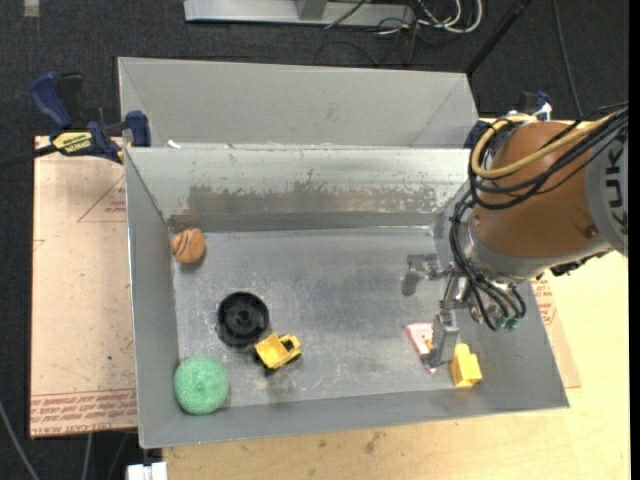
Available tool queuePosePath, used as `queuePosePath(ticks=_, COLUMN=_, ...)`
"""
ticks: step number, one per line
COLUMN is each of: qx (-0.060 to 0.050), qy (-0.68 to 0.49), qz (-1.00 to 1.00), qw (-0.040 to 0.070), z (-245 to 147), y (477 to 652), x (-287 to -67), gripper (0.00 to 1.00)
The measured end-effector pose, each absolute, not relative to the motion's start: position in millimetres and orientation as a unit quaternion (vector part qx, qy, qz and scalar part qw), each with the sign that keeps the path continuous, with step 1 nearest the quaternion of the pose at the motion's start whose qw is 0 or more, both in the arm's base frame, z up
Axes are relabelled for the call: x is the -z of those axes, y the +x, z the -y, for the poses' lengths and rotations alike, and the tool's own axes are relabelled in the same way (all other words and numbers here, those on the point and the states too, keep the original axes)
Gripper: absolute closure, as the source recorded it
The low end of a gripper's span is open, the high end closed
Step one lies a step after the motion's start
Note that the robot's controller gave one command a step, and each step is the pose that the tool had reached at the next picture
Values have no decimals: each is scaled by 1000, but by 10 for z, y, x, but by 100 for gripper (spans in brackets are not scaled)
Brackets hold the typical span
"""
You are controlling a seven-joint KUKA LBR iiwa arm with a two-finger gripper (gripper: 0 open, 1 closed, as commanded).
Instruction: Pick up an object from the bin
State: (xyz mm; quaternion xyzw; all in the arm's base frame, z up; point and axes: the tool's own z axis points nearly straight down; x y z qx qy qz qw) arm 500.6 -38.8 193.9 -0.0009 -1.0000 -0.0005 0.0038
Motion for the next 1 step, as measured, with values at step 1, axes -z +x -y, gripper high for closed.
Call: queuePosePath(ticks=1, qx=0, qy=0, qz=1000, qw=0, z=387, y=5021, x=-1984, gripper=0)
